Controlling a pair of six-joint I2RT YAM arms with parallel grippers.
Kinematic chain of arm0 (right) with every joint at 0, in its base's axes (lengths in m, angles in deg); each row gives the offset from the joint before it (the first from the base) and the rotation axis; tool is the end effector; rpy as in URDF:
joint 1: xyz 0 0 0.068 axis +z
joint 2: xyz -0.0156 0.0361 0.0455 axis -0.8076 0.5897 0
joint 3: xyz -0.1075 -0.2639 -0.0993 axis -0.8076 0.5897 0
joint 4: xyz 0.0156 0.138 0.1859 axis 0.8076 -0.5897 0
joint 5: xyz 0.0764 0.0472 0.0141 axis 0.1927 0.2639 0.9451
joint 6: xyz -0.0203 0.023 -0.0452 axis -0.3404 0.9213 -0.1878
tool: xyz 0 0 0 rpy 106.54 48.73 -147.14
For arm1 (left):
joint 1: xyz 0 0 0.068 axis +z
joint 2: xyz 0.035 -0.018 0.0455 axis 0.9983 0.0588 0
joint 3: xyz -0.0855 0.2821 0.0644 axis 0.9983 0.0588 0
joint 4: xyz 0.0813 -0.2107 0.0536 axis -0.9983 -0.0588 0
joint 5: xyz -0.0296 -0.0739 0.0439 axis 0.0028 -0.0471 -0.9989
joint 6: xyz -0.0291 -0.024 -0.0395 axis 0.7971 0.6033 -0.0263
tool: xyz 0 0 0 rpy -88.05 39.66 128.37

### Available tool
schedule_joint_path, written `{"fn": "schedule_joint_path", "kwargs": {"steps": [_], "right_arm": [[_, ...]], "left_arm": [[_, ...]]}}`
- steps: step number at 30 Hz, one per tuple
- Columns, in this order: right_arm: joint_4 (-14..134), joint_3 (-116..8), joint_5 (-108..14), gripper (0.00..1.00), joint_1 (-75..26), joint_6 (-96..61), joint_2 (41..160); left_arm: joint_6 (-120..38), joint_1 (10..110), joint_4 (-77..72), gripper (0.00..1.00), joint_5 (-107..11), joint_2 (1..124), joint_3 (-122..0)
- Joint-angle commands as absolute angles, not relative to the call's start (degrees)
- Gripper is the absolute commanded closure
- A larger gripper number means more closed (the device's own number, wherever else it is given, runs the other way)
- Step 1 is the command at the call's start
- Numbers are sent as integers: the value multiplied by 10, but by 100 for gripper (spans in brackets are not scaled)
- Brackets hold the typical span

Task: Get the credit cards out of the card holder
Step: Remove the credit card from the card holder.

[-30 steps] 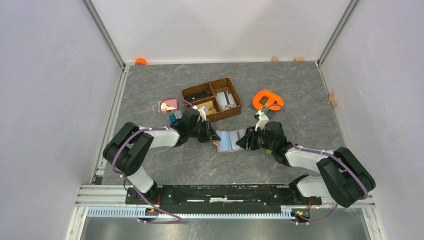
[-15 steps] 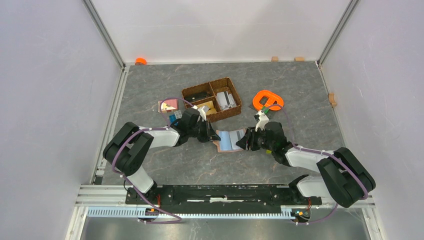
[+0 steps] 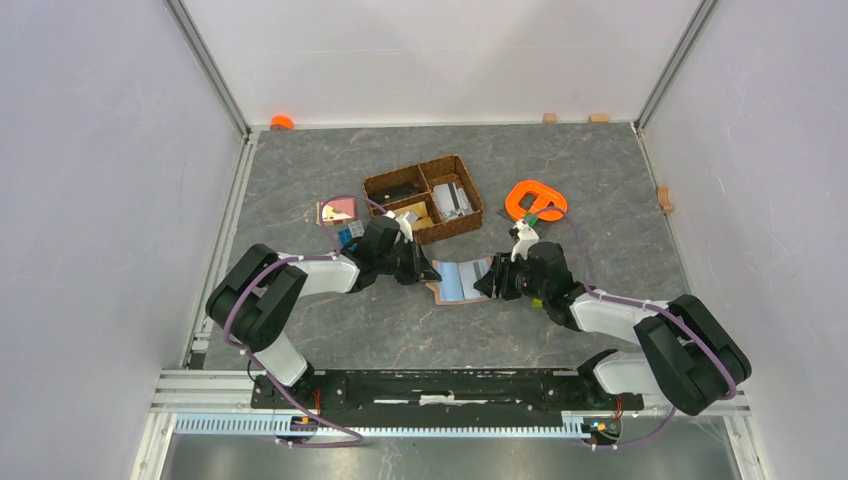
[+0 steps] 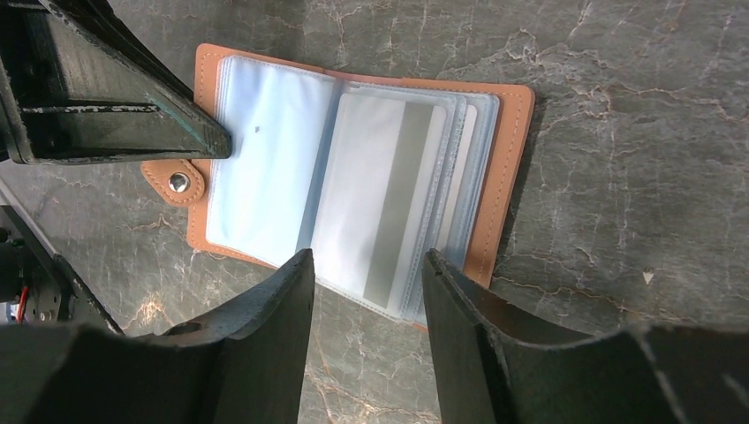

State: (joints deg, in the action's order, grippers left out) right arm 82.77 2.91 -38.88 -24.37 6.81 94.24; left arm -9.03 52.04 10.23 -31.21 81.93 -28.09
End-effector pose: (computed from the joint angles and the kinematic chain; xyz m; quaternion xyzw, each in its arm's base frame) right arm 0.1707 0.1082 0.1935 -0.0539 0.8729 0.3426 0.3431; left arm 0.2338 -0.1801 0.1940 0.0204 0.8924 -0.4085 0.1908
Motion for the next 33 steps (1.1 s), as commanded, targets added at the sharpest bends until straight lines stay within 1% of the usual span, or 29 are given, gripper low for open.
{"fn": "schedule_joint_path", "kwargs": {"steps": [1,4,9,18,24,33], "right_arm": [[838,13,-367,48,-244,64,955],[859,15,-339,51,-244,75,966],[886,25,-310,53,-245,88,961],[894,36,-319,55,-244,84,929],[906,36,-301,61,-244,79,925],[972,49,-251,58,-241,101,939]], "left_arm": [[-116,517,98,98,-322,812,-297],[-117,517,98,98,-322,812,-298],[-117,517,98,98,-322,814,-298],[-117,516,98,98,-323,816,-299],[-117,516,98,98,-322,818,-300],[-117,515,98,98,-321,818,-300]]}}
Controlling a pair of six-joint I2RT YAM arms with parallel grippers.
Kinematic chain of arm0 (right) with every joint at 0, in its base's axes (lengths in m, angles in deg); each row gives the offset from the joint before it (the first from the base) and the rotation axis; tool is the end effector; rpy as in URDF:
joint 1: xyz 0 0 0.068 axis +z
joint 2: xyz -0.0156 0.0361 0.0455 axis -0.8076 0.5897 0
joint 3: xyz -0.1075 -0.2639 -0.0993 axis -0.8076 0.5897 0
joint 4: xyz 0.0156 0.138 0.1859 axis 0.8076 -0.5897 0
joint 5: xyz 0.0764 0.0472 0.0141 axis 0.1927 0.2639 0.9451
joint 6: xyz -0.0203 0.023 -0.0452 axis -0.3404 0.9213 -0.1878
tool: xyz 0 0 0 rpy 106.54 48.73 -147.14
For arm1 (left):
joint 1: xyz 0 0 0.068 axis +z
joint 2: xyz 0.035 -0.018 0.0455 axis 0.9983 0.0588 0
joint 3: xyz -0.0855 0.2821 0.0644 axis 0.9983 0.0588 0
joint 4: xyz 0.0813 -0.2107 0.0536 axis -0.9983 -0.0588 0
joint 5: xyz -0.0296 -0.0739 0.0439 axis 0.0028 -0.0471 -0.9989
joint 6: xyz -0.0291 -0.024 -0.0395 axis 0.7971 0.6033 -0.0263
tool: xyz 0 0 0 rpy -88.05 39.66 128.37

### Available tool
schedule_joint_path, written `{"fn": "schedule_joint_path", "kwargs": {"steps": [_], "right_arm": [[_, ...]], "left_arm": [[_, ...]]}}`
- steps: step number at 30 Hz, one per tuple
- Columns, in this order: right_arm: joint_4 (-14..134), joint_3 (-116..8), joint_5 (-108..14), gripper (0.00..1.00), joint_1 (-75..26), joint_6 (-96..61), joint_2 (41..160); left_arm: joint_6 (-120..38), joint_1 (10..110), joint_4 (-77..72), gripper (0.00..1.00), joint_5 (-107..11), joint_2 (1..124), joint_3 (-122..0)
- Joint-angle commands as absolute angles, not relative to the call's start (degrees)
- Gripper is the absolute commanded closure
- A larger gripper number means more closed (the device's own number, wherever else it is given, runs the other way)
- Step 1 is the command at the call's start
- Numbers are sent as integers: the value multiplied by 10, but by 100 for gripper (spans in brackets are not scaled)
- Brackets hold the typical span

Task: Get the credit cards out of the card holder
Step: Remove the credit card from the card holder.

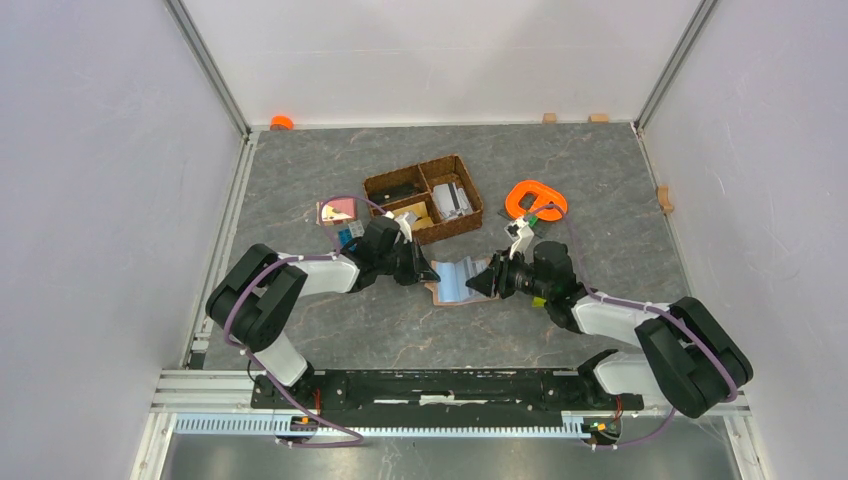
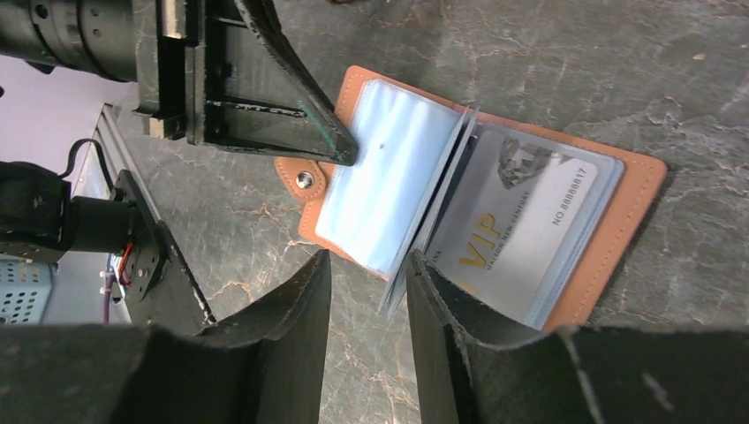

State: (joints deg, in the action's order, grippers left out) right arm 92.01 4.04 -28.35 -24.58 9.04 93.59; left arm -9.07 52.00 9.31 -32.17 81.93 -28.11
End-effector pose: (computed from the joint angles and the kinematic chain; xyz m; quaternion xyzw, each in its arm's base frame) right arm 0.1693 0.1137 0.2068 -0.0950 0.8233 0.4381 0.3483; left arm 0.2333 -0.1793 0.1927 0.0157 0.8967 -0.3993 0.1902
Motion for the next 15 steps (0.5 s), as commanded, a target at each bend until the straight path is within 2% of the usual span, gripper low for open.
{"fn": "schedule_joint_path", "kwargs": {"steps": [1,15], "right_arm": [[975,49,-249,57,-240,102,940],[982,38,-235,56,-224,100,966]], "left_arm": [[-117,516,98,98,-321,818,-300],[-116,513,98,98,-320,818,-301]]}}
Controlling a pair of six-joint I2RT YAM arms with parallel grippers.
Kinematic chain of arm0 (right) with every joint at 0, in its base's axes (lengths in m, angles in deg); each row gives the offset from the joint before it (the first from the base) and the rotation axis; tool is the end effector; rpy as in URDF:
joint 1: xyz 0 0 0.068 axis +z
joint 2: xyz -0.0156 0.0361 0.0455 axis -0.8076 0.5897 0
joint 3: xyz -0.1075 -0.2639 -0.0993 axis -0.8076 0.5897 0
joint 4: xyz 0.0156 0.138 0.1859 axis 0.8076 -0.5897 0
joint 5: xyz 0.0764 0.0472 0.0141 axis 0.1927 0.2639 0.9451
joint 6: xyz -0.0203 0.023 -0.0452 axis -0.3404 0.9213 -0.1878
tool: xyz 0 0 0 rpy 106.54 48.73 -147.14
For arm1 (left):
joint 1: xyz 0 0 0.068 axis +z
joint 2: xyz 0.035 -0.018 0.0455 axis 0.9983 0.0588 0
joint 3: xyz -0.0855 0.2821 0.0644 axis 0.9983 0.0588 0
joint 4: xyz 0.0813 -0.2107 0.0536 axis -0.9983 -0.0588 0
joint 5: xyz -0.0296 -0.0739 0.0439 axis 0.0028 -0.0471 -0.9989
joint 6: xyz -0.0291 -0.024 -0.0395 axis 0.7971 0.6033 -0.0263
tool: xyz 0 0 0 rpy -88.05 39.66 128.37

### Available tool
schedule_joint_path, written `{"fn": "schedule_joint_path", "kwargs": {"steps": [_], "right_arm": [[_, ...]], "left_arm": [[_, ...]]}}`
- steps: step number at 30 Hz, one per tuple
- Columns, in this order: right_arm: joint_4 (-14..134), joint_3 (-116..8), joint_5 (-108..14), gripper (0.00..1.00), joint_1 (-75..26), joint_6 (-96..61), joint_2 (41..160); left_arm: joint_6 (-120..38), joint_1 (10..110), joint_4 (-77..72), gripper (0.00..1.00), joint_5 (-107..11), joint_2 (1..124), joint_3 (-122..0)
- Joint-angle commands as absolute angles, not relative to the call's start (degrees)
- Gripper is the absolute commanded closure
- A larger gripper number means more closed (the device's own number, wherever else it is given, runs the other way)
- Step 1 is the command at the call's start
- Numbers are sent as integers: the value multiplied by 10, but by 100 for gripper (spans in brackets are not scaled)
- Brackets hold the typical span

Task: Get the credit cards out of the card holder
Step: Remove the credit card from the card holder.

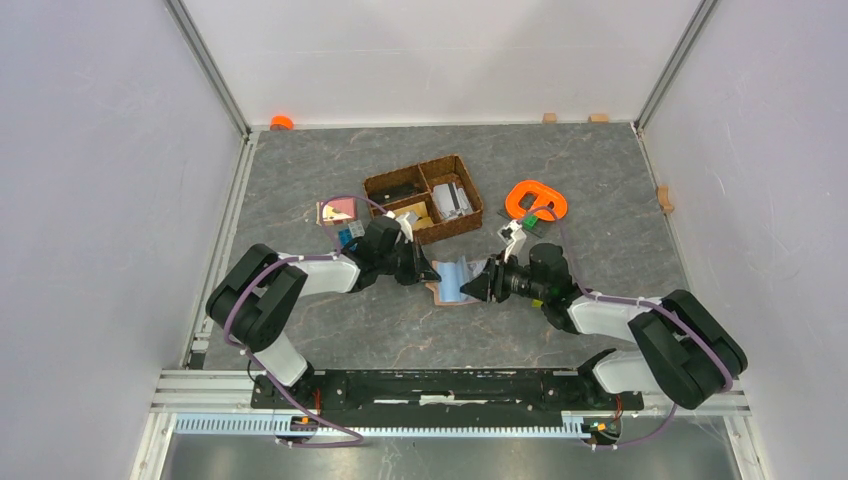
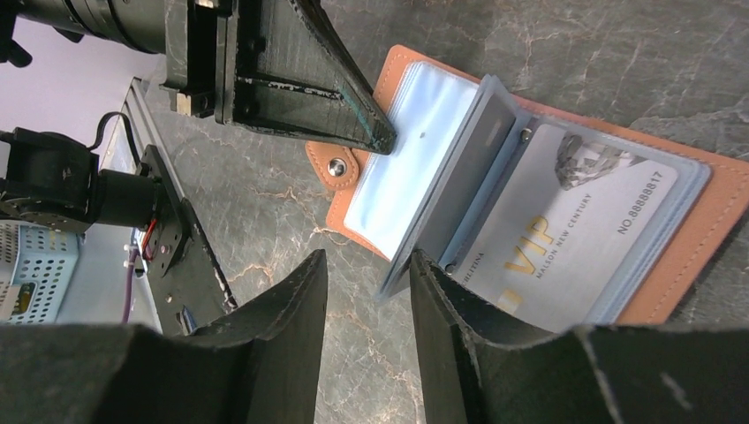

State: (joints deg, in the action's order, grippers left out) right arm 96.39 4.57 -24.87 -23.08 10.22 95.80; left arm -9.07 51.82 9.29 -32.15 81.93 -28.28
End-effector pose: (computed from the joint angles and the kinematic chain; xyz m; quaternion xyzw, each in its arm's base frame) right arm 0.1688 0.1219 0.2051 -0.1167 0.8098 0.4694 0.3320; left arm 0.2332 -0.1804 0.1934 0.0175 0.8962 -0.4004 0.1905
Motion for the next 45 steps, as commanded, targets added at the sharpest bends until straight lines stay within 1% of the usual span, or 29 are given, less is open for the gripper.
{"fn": "schedule_joint_path", "kwargs": {"steps": [1,4,7,10,13,14,26,32,37,42,45], "right_arm": [[974,37,-240,55,-223,97,964],[963,34,-247,56,-223,91,963],[971,33,-239,58,-221,94,966],[980,35,-234,63,-220,98,969],[983,34,-233,73,-220,98,973],[984,34,-233,74,-220,98,974],[1014,39,-213,73,-220,112,980],[1007,38,-217,84,-220,109,983],[970,27,-235,93,-220,93,987],[934,17,-256,100,-219,77,986],[919,14,-271,100,-220,67,983]], "left_arm": [[-116,514,98,98,-320,818,-301],[-116,514,98,98,-320,817,-301],[-116,514,98,98,-319,817,-301],[-116,514,98,98,-319,817,-301],[-116,514,98,98,-318,817,-301],[-115,514,98,98,-318,817,-301],[-115,514,98,98,-317,816,-301],[-114,513,98,98,-316,815,-301],[-114,513,98,98,-316,816,-300],[-114,513,98,98,-317,813,-300],[-114,513,98,97,-317,813,-299]]}}
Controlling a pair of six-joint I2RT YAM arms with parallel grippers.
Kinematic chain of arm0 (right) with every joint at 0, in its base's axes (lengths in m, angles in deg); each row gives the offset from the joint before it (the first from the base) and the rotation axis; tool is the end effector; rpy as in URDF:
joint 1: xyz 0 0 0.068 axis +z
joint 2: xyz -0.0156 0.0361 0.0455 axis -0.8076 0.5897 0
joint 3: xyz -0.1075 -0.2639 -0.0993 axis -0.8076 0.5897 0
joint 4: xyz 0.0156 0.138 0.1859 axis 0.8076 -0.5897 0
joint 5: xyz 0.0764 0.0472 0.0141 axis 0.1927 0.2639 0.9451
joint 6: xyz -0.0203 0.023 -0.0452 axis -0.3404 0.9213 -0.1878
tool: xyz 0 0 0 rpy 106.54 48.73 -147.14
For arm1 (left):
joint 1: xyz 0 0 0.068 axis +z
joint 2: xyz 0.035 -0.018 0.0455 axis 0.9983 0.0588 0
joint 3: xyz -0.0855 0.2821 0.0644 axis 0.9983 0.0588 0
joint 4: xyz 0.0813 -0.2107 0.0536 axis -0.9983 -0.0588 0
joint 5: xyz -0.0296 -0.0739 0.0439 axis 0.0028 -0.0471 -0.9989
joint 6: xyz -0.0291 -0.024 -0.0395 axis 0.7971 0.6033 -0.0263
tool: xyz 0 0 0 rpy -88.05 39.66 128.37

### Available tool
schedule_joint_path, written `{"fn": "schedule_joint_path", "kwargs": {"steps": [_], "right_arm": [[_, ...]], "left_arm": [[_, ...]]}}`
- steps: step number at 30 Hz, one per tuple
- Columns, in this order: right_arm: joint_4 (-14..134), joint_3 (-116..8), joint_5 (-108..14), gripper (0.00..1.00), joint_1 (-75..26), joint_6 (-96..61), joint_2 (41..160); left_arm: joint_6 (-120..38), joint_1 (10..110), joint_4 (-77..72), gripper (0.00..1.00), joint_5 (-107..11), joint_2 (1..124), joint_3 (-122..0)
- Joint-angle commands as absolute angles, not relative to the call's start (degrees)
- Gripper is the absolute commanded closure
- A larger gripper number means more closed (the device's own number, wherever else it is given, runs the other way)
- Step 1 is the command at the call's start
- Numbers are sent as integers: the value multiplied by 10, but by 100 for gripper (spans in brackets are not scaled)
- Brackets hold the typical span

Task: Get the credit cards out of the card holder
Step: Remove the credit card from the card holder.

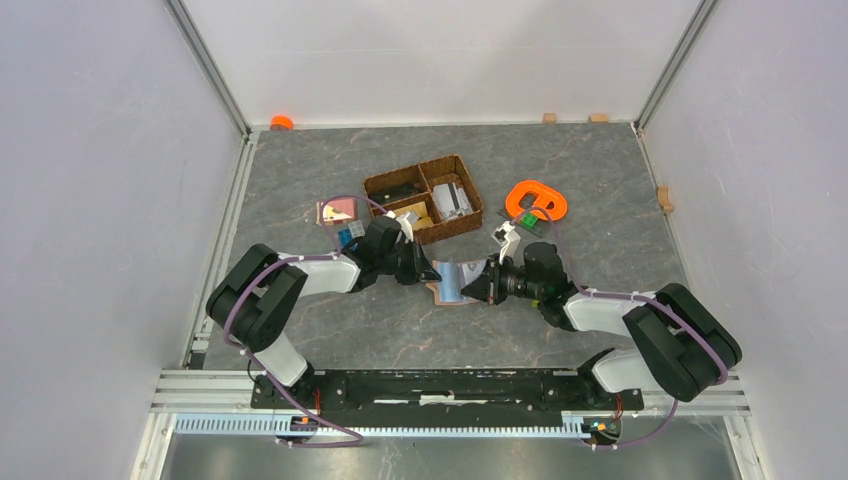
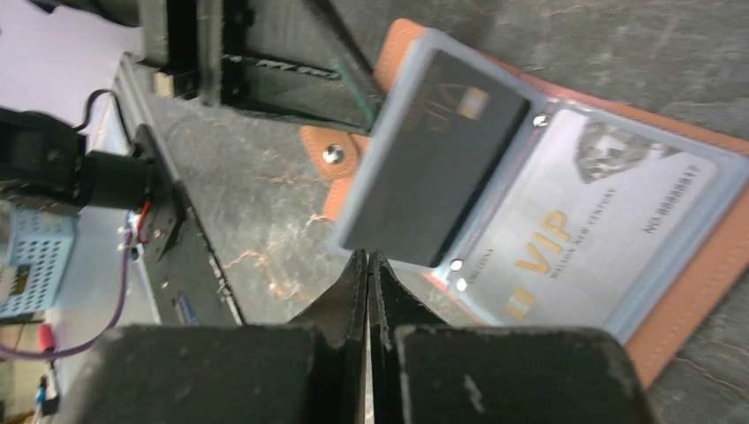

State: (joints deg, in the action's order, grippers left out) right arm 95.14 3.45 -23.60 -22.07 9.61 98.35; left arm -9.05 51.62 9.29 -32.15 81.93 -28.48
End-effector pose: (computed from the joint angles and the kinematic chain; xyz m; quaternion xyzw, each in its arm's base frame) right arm 0.1718 0.1289 0.1996 -0.1286 0.8179 0.4697 0.3064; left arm 0.2332 -0.1816 0.1943 0.0193 0.8955 -0.4016 0.1910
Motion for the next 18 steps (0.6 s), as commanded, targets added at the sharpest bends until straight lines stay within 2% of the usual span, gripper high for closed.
{"fn": "schedule_joint_path", "kwargs": {"steps": [1,9,11,12,14,16,18], "right_arm": [[915,13,-275,100,-219,66,981],[901,9,-283,99,-220,58,977],[917,12,-270,83,-217,58,975],[922,15,-268,70,-216,58,973],[924,14,-269,51,-208,52,965],[919,13,-279,35,-199,43,956],[908,8,-293,26,-192,35,950]], "left_arm": [[-114,513,98,96,-317,812,-299],[-115,512,104,90,-315,805,-296],[-110,512,120,91,-305,802,-290],[-108,512,129,91,-299,800,-288],[-103,512,144,92,-290,799,-284],[-101,511,155,94,-284,796,-280],[-101,508,161,94,-283,790,-278]]}}
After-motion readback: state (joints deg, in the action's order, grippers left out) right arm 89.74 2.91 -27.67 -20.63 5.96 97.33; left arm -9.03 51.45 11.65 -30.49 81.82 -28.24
